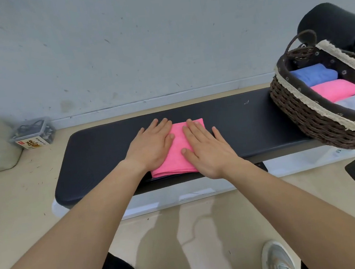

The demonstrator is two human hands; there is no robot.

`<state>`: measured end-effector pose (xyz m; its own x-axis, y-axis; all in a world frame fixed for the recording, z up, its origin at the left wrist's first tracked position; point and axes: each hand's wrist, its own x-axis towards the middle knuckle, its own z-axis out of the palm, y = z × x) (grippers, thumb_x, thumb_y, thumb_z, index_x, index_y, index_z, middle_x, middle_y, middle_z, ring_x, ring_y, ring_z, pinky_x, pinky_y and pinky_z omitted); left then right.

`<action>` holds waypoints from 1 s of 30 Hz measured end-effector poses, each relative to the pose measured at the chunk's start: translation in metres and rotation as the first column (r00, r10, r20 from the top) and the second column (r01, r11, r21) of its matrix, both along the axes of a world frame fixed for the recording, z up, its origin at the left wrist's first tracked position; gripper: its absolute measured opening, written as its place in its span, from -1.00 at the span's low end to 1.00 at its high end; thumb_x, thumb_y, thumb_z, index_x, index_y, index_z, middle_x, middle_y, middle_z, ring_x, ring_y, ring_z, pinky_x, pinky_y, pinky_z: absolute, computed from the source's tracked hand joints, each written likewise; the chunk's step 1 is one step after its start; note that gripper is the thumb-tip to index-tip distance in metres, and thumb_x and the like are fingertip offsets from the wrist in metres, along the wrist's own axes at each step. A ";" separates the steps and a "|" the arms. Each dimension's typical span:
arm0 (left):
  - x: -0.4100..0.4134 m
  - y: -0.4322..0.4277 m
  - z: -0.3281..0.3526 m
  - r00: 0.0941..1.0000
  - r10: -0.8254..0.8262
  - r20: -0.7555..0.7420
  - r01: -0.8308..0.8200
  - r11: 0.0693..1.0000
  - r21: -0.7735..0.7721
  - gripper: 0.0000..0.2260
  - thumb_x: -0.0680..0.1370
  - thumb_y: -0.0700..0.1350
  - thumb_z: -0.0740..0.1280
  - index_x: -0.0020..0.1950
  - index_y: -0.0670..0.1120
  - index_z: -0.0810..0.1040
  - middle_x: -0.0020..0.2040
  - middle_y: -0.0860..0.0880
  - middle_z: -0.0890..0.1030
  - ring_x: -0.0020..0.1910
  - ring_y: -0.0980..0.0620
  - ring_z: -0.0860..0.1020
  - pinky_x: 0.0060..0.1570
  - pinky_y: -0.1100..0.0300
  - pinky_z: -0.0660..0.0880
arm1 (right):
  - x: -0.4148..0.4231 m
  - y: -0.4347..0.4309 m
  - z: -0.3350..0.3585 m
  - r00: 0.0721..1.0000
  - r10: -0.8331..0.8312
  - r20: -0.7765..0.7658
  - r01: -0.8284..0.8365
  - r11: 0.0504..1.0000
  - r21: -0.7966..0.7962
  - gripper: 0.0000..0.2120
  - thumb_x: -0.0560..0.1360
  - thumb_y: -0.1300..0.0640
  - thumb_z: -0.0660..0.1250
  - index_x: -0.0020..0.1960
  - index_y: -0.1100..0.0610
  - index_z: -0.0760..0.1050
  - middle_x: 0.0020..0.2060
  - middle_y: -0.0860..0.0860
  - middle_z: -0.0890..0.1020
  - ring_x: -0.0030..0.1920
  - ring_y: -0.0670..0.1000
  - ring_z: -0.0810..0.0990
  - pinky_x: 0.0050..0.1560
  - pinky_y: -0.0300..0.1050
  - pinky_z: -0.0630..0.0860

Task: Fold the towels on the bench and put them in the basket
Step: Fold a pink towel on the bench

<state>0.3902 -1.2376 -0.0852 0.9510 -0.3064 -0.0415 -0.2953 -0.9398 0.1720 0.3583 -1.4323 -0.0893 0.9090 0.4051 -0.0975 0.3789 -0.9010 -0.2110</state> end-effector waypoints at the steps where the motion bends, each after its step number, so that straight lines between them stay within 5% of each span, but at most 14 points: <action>1: 0.000 0.001 -0.003 0.999 0.020 -0.035 -0.020 1.000 0.003 -0.49 0.70 0.13 -0.12 0.64 0.01 0.01 0.64 0.05 -0.01 0.61 0.02 -0.05 0.55 -0.10 -0.01 | 0.000 0.000 -0.001 1.000 -0.002 -0.007 0.002 1.000 0.003 -0.36 0.67 -0.19 -0.16 0.62 0.07 -0.26 0.60 -0.04 -0.28 0.58 -0.07 -0.29 0.57 0.15 -0.24; 5: 0.001 0.003 -0.006 0.994 0.073 -0.079 -0.071 0.997 0.030 -0.44 0.68 0.19 -0.16 0.64 0.00 -0.10 0.64 0.05 -0.13 0.61 0.03 -0.13 0.56 -0.10 -0.11 | 0.000 0.000 -0.002 1.000 -0.011 -0.025 0.011 1.000 0.014 -0.35 0.66 -0.20 -0.16 0.62 0.06 -0.28 0.59 -0.06 -0.31 0.57 -0.08 -0.32 0.56 0.18 -0.25; 9: -0.004 0.004 -0.008 0.981 0.186 0.053 -0.181 0.979 -0.096 -0.43 0.67 0.20 -0.04 0.61 -0.06 0.09 0.60 -0.05 0.17 0.58 -0.06 0.14 0.53 -0.10 0.11 | -0.001 0.002 0.001 0.999 -0.008 -0.037 0.008 1.000 0.012 -0.35 0.66 -0.20 -0.14 0.62 0.07 -0.27 0.60 -0.04 -0.28 0.58 -0.06 -0.29 0.56 0.20 -0.24; 12: -0.013 -0.002 0.001 0.913 0.357 0.198 -0.346 0.934 -0.089 -0.48 0.62 0.21 0.09 0.44 -0.11 0.34 0.36 -0.13 0.45 0.33 -0.15 0.42 0.22 -0.08 0.41 | 0.004 0.001 0.010 0.998 0.012 -0.057 -0.011 1.000 0.015 -0.32 0.65 -0.21 -0.04 0.63 0.07 -0.18 0.61 -0.01 -0.20 0.60 -0.02 -0.22 0.56 0.21 -0.18; 16: -0.015 0.000 0.012 0.861 0.508 -0.026 -0.508 0.859 -0.063 -0.48 0.48 0.30 0.17 0.12 -0.12 0.51 0.11 -0.10 0.55 0.10 -0.16 0.52 -0.08 -0.01 0.45 | 0.016 -0.006 0.026 1.000 -0.001 -0.013 0.003 0.997 0.082 -0.30 0.59 -0.22 0.17 0.61 0.04 0.05 0.62 0.02 -0.02 0.61 0.04 -0.12 0.57 0.16 -0.06; 19: -0.016 0.003 0.017 0.900 0.402 -0.169 -0.434 0.862 -0.263 -0.66 0.44 0.19 0.32 -0.15 -0.09 0.47 -0.12 -0.10 0.59 -0.18 -0.09 0.54 -0.30 0.08 0.38 | 0.025 -0.010 0.035 0.999 -0.028 -0.018 0.030 0.987 0.161 -0.24 0.57 -0.16 0.24 0.63 0.06 -0.01 0.61 0.00 0.04 0.61 0.02 -0.06 0.57 0.14 -0.01; 25: -0.019 0.010 0.047 0.955 0.059 -0.290 -0.251 0.682 -0.688 -0.79 0.55 -0.05 0.42 0.07 -0.02 0.43 -0.05 -0.02 0.67 -0.16 0.07 0.61 -0.20 0.21 0.45 | 0.039 -0.008 0.059 0.989 -0.039 -0.144 0.095 0.909 0.406 -0.17 0.48 -0.02 0.43 0.61 0.05 0.07 0.51 -0.02 0.30 0.54 0.07 0.12 0.43 -0.03 0.21; 28: -0.019 0.023 0.062 0.924 -0.107 -0.366 -0.205 0.670 -0.714 -0.81 0.54 -0.08 0.45 0.12 -0.01 0.56 -0.10 -0.07 0.71 -0.22 0.10 0.64 -0.26 0.32 0.49 | 0.044 -0.007 0.066 0.947 0.004 -0.321 0.182 0.816 0.549 -0.28 0.44 0.07 0.51 0.52 0.02 0.29 0.22 -0.02 0.60 0.25 -0.02 0.55 0.30 -0.06 0.46; 30: -0.017 0.031 0.064 0.915 -0.112 -0.388 -0.216 0.677 -0.704 -0.82 0.51 -0.05 0.48 0.11 0.04 0.66 -0.10 -0.02 0.72 -0.16 0.10 0.68 -0.20 0.30 0.53 | 0.045 -0.008 0.066 0.891 0.094 -0.443 0.200 0.796 0.571 -0.52 0.44 0.15 0.52 0.33 0.07 0.50 0.00 -0.01 0.71 -0.01 -0.07 0.67 0.13 -0.10 0.57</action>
